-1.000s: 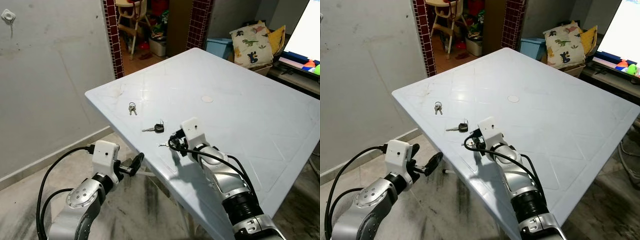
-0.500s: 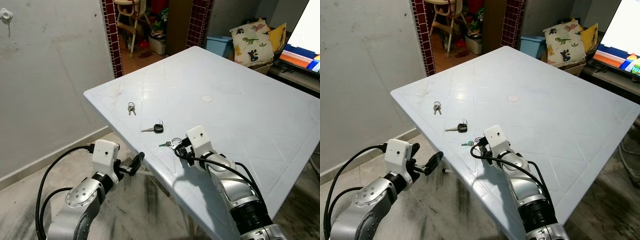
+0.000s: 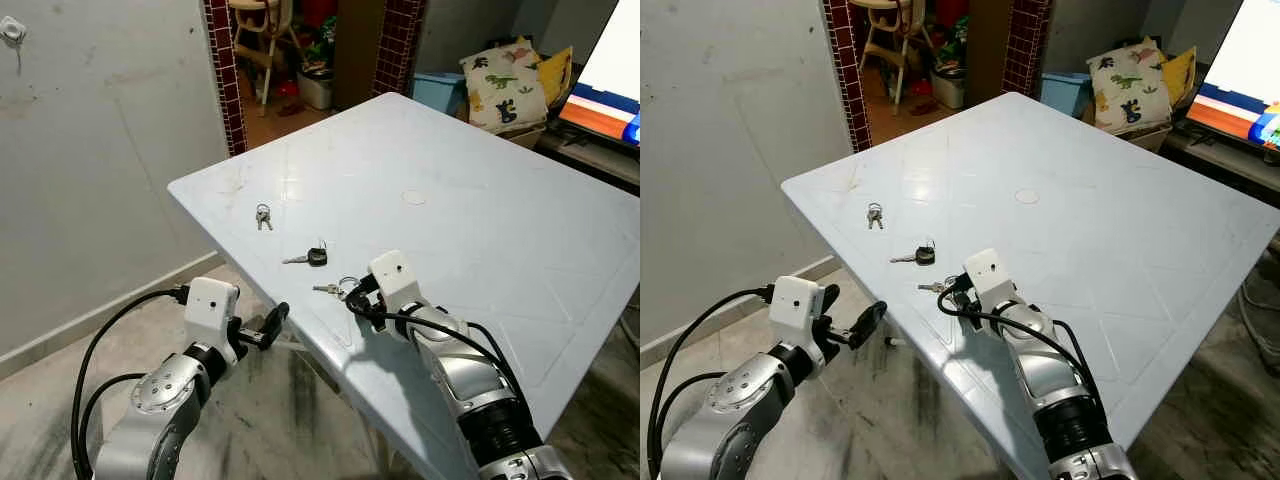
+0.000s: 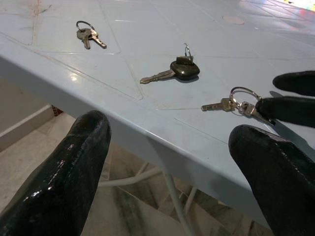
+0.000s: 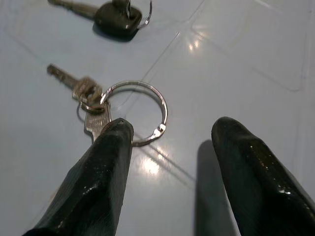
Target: Hang keys on a hook
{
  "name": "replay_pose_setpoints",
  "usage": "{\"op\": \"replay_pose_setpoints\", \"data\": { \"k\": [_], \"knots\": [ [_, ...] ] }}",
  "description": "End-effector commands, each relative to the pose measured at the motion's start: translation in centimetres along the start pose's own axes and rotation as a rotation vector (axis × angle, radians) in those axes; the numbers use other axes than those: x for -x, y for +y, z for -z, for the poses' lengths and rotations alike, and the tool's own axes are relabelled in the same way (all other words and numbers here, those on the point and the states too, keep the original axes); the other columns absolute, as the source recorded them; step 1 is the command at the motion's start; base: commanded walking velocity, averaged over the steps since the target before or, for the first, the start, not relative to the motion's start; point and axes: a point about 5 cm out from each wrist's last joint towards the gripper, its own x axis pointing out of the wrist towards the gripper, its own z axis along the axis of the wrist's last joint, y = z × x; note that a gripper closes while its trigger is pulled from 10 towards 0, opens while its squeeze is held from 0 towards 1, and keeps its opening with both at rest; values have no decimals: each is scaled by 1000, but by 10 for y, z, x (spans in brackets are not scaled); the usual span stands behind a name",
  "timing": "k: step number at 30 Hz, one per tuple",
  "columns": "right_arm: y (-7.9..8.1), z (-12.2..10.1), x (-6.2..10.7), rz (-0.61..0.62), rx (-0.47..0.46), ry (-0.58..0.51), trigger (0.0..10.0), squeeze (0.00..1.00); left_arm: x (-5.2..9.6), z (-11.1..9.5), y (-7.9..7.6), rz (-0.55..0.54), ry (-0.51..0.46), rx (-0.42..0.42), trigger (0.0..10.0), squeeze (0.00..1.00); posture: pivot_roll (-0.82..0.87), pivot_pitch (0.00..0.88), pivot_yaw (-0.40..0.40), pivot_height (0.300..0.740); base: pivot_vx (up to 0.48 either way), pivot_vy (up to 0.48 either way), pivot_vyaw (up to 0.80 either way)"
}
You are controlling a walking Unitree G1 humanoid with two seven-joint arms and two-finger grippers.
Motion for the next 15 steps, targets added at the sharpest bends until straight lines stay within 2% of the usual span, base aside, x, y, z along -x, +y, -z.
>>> {"op": "replay_pose_setpoints", "data": {
  "k": [1,9,15],
  "knots": [
    [-2,-12,0,16,-22,-39,10000,0,0,-4,-1,5,-4,-19,10000,0,99,11,-14,740,0,0,0],
    [3,-20,3,-5,-67,-68,10000,0,-1,-5,-1,9,-6,-23,10000,0,97,7,-12,740,0,0,0],
    [13,-3,5,-53,-28,0,10000,0,-1,-4,-2,11,-4,-22,10000,0,96,7,-14,740,0,0,0]
  ]
}}
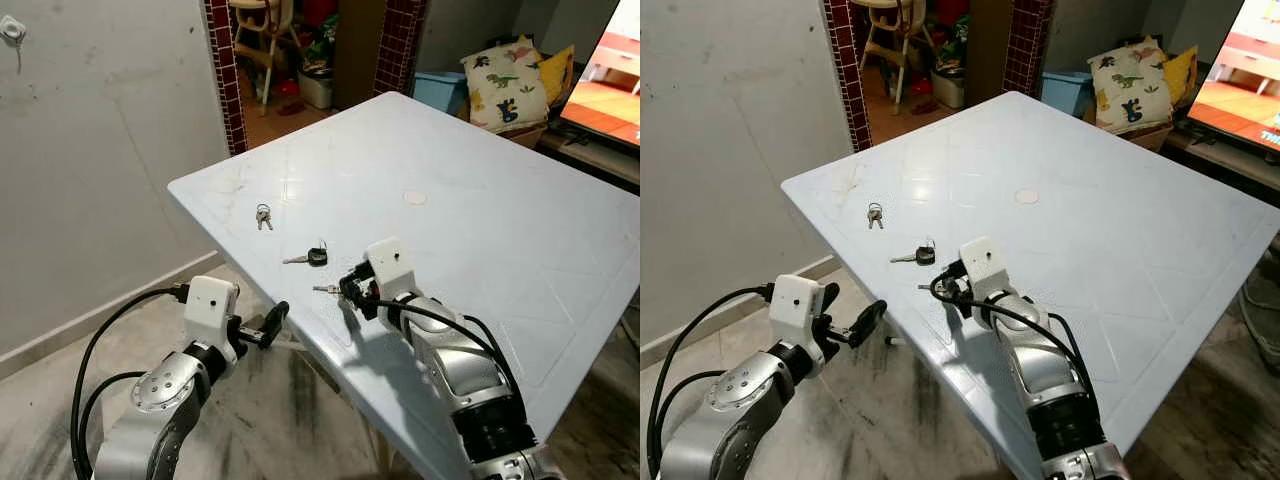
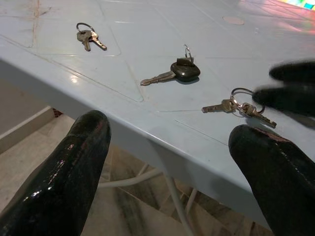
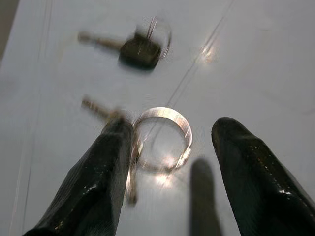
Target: Hang keys on a hook
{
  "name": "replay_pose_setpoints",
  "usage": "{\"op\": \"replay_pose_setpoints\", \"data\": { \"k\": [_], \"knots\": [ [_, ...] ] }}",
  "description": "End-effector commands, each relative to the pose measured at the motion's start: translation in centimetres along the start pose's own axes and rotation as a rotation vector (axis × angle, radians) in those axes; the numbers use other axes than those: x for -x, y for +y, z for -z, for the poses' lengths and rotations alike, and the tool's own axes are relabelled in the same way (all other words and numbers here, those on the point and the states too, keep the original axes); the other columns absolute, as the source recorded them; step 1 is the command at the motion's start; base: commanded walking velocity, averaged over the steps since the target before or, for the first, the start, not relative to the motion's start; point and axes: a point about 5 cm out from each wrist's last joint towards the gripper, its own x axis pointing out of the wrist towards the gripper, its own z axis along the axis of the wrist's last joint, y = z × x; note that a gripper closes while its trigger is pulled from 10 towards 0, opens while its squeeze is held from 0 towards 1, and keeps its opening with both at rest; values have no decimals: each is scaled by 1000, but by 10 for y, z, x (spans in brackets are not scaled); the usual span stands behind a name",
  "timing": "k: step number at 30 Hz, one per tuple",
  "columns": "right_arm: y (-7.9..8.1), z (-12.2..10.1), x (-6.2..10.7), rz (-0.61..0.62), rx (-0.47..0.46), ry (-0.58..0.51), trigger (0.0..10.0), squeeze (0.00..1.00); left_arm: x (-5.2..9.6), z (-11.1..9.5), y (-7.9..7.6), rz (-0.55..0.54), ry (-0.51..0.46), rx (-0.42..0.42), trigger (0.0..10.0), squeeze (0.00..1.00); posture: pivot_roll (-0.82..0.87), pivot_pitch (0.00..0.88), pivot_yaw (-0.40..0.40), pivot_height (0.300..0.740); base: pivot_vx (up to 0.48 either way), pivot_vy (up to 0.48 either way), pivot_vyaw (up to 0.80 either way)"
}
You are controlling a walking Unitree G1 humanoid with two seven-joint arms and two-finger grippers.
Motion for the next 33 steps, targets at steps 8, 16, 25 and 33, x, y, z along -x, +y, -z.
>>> {"op": "replay_pose_setpoints", "data": {
  "k": [8,16,25,33],
  "knots": [
    [9,10,-2,-52,39,58,10000,0,-1,-3,-3,12,-3,-17,10000,0,96,7,-13,740,0,0,0],
    [4,-7,-5,5,94,-15,10000,0,-2,-3,-4,13,-5,-15,10000,0,95,6,-13,740,0,0,0],
    [15,-16,-9,-36,104,-50,10000,0,-3,-4,-5,13,-7,-16,10000,0,97,8,-14,740,0,0,0],
    [11,4,-13,-27,58,41,10000,0,-3,-3,-5,11,-6,-14,10000,0,97,9,-15,740,0,0,0]
  ]
}}
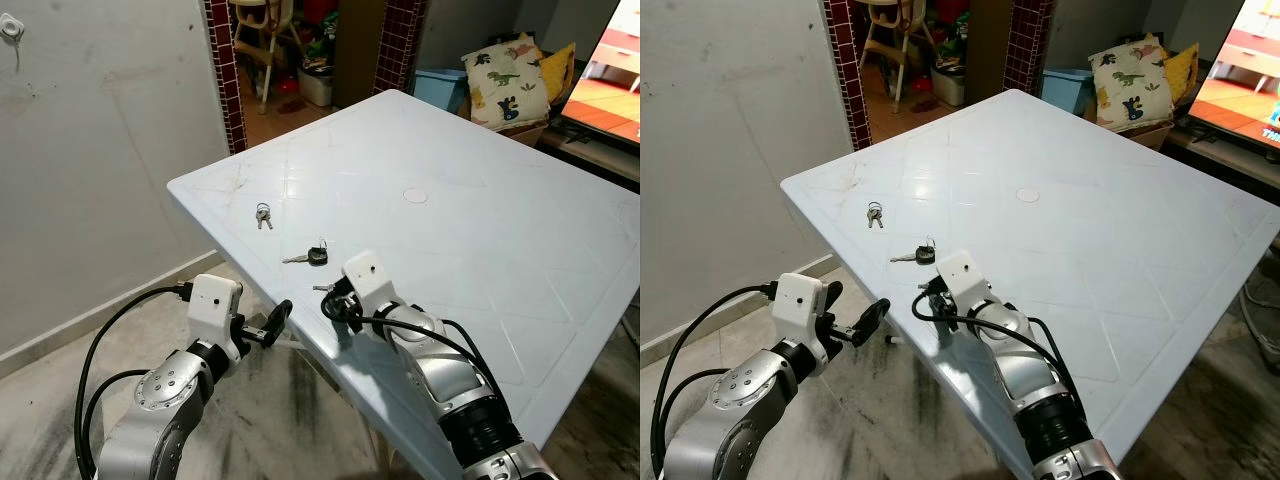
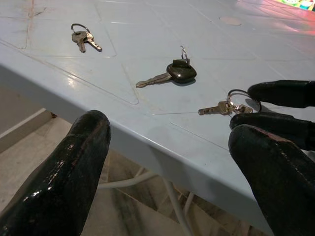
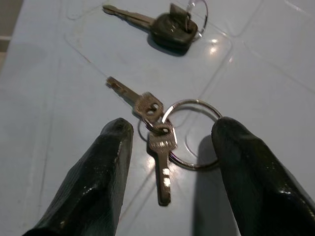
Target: Hang keys on a hook
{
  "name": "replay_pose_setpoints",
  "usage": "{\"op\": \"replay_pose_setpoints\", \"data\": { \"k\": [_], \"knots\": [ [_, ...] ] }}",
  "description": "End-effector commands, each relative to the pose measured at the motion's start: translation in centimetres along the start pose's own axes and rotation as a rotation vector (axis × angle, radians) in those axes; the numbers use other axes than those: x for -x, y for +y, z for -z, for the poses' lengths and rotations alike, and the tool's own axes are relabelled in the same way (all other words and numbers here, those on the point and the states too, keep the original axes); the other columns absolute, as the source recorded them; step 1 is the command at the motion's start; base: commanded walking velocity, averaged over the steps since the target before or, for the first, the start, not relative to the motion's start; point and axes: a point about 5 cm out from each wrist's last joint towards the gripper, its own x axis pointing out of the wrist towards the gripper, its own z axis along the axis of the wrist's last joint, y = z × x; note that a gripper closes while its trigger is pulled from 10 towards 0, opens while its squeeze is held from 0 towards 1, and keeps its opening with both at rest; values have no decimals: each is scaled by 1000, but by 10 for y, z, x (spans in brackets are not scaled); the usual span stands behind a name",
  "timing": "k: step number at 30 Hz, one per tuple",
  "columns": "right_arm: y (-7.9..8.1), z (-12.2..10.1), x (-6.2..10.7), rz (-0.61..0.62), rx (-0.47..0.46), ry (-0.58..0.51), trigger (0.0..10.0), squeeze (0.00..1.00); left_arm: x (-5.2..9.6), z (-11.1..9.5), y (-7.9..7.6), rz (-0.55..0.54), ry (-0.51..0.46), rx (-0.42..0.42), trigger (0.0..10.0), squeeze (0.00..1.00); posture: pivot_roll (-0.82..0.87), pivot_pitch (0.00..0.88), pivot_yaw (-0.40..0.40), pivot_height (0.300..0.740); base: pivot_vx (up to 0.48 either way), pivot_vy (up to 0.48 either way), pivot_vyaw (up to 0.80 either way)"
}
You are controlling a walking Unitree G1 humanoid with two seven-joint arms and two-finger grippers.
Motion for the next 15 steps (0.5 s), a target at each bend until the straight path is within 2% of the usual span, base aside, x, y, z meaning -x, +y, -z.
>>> {"op": "replay_pose_setpoints", "data": {
  "k": [1,2,3,4,13,15],
  "knots": [
    [-3,4,-3,-7,-30,32,10000,0,-1,-2,-2,5,-1,-14,10000,0,94,7,-15,740,0,0,0],
    [-2,4,-3,-10,-30,32,10000,0,-1,-2,-2,6,-1,-14,10000,0,94,7,-15,740,0,0,0],
    [-1,4,-4,-18,-29,34,6235,0,-2,-2,-3,6,-1,-14,10000,0,94,7,-15,740,0,0,0],
    [0,5,-4,-26,-26,37,0,0,-2,-2,-3,6,-2,-15,10000,0,93,7,-15,740,0,0,0],
    [-3,6,-3,-23,-21,53,0,0,-3,-2,-3,4,-4,-13,10000,0,90,7,-17,740,0,0,0],
    [-8,6,-2,-4,29,54,0,0,-3,-2,-3,2,-5,-12,10000,0,92,4,-19,740,0,0,0]
  ]
}}
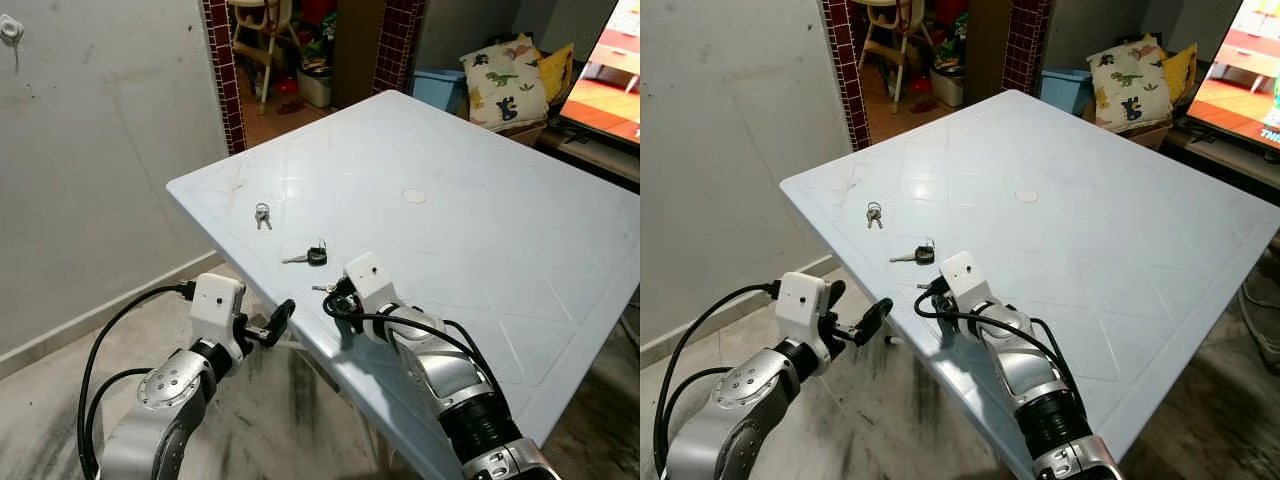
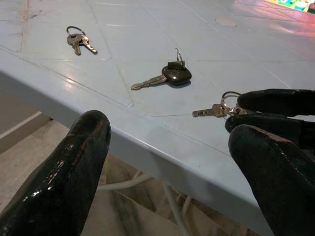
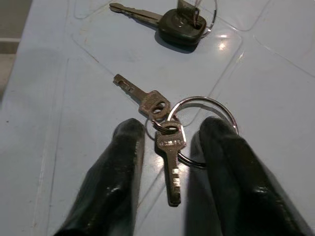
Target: Hang keys on a hook
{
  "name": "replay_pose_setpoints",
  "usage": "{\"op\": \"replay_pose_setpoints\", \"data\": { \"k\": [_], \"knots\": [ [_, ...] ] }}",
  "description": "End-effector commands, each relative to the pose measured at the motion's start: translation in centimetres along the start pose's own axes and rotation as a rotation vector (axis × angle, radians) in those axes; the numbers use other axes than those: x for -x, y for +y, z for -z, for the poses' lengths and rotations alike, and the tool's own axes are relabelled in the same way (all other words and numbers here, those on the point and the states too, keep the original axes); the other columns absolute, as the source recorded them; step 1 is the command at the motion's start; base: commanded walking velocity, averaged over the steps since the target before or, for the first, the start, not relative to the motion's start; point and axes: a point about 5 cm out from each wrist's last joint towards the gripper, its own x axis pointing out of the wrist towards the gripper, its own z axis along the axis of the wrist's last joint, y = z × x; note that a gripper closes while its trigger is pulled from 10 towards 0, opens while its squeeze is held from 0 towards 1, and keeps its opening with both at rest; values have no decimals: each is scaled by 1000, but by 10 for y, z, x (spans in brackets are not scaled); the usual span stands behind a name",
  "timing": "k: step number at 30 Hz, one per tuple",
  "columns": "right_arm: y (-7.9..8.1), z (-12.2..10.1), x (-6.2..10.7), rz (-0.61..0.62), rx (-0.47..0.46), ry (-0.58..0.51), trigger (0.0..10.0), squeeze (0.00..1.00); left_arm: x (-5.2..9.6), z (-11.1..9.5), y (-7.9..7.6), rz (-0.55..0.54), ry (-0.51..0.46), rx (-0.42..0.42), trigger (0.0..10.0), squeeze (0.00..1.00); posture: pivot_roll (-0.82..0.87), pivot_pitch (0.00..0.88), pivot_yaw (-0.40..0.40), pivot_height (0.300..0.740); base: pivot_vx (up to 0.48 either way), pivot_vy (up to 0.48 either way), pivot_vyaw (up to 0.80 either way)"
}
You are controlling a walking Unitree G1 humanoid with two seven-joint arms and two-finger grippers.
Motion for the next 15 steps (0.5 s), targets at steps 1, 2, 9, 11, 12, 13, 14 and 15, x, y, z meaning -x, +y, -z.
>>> {"op": "replay_pose_setpoints", "data": {
  "k": [1,2,9,11,12,13,14,15],
  "knots": [
    [-10,5,1,37,59,40,0,0,-2,-1,0,-8,-2,-10,10000,0,91,2,-19,740,0,0,0],
    [-14,5,3,53,100,40,0,0,-2,-1,0,-8,-2,-10,10000,0,89,1,-18,740,0,0,0],
    [-30,15,8,99,109,58,0,0,-3,-1,-1,-4,-5,-10,10000,0,84,0,-17,740,0,0,0],
    [-32,16,7,108,108,63,0,0,-6,-2,0,-5,-11,-13,10000,0,84,0,-12,740,0,0,0],
    [-33,17,7,115,113,64,0,0,-7,-3,0,-8,-18,-15,10000,0,79,0,-15,740,0,0,0],
    [-33,17,7,120,116,65,0,0,-6,-5,0,-13,-24,-12,10000,0,79,0,-17,740,0,0,0],
    [-34,17,8,122,118,66,0,0,-6,-6,0,-17,-27,-10,10000,0,79,0,-17,740,0,0,0],
    [-35,15,8,124,107,62,0,0,-6,-9,0,-19,-36,3,10000,0,81,0,-14,740,0,0,0]
  ]
}}
